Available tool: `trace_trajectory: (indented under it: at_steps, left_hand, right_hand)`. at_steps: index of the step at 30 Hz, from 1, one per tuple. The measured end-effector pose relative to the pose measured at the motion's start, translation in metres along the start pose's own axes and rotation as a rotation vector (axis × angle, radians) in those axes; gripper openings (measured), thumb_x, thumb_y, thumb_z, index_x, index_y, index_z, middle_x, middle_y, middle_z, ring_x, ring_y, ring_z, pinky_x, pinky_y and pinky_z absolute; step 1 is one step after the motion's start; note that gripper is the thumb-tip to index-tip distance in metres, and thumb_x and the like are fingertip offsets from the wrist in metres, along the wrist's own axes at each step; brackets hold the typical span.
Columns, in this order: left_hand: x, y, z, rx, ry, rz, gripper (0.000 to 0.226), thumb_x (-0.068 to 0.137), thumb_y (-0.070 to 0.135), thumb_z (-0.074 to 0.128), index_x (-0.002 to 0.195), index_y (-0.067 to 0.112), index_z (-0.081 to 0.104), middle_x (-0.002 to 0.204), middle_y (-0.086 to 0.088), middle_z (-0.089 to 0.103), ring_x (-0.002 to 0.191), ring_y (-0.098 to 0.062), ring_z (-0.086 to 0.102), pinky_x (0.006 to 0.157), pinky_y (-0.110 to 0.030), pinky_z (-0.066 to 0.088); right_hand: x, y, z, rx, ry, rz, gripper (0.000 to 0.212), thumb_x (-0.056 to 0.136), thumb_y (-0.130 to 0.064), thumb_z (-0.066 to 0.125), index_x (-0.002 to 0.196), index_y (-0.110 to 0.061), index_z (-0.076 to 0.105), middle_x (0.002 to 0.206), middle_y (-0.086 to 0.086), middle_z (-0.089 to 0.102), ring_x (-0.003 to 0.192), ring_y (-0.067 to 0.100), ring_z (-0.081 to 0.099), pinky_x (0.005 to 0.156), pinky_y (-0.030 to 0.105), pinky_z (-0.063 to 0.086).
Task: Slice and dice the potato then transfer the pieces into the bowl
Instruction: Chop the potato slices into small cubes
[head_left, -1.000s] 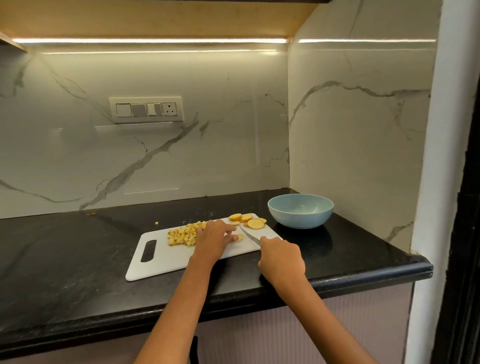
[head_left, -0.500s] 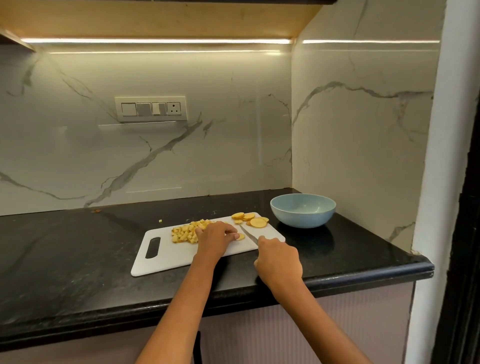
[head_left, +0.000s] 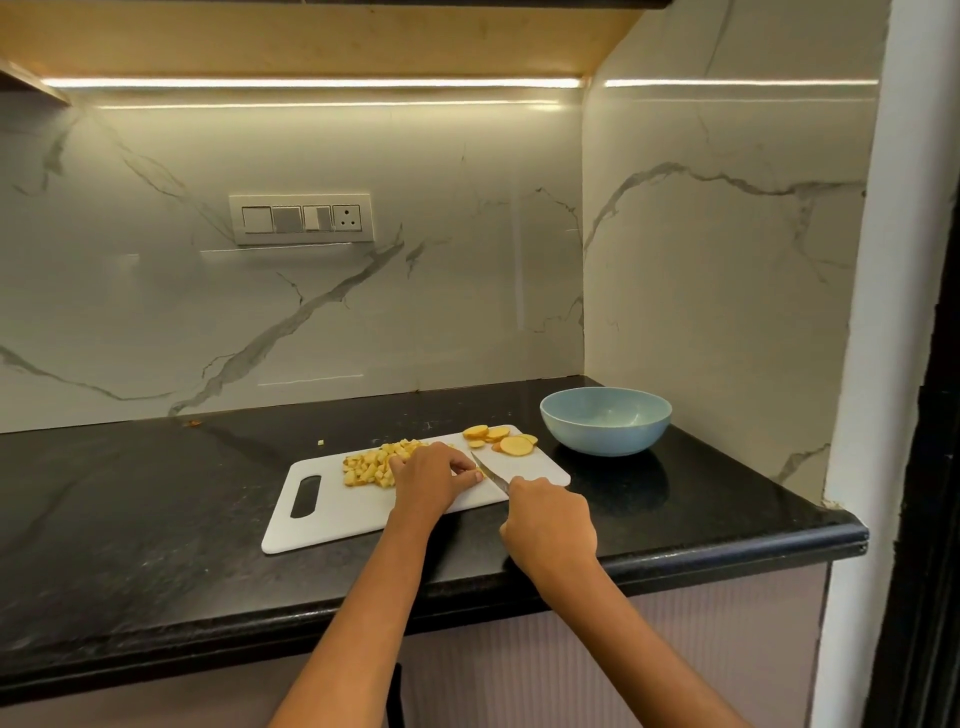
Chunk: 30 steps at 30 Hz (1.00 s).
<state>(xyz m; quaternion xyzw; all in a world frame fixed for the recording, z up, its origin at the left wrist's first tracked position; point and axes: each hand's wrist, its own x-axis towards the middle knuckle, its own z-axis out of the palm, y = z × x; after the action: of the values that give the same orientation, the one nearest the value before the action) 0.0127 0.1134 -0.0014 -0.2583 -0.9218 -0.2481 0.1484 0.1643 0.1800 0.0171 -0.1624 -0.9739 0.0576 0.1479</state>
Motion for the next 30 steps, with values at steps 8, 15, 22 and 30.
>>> trace_trajectory:
  at_steps: [8,15,22,30]
  left_hand:
    - [-0.001,0.003,-0.004,0.046,0.004,-0.002,0.018,0.087,0.039,0.06,0.097,0.031,0.072,0.107,0.01,0.068,0.108,-0.013,0.052,0.1,-0.042,0.025]
    - [0.001,0.0,0.001,0.018,0.019,-0.017,0.019,0.085,0.041,0.062,0.095,0.03,0.073,0.107,0.01,0.067,0.109,-0.014,0.052,0.099,-0.043,0.024]
    - [-0.006,0.001,-0.002,-0.092,0.064,-0.072,0.022,0.094,0.028,0.053,0.108,0.025,0.069,0.122,0.004,0.062,0.117,-0.018,0.048,0.097,-0.038,0.023]
    - [-0.006,0.001,-0.004,-0.066,0.019,-0.104,0.019,0.086,0.035,0.063,0.101,0.027,0.072,0.117,0.008,0.064,0.116,-0.017,0.049,0.101,-0.043,0.022]
  right_hand:
    - [0.01,-0.013,-0.002,-0.064,-0.001,-0.025,0.027,0.099,-0.016,0.042,0.124,-0.01,0.052,0.119,0.009,0.058,0.104,0.02,0.058,0.083,0.027,0.044]
    - [-0.002,-0.001,0.001,-0.096,0.028,-0.024,0.029,0.099,-0.014,0.043,0.127,-0.01,0.048,0.117,0.008,0.058,0.101,0.02,0.06,0.075,0.026,0.041]
    - [0.005,0.005,0.002,-0.016,-0.008,0.028,0.03,0.098,-0.02,0.045,0.127,-0.013,0.046,0.115,0.007,0.058,0.099,0.018,0.059,0.074,0.025,0.041]
    - [0.001,-0.001,0.002,0.008,-0.007,0.0,0.03,0.097,-0.021,0.045,0.126,-0.011,0.048,0.115,0.008,0.059,0.098,0.02,0.06,0.072,0.026,0.04]
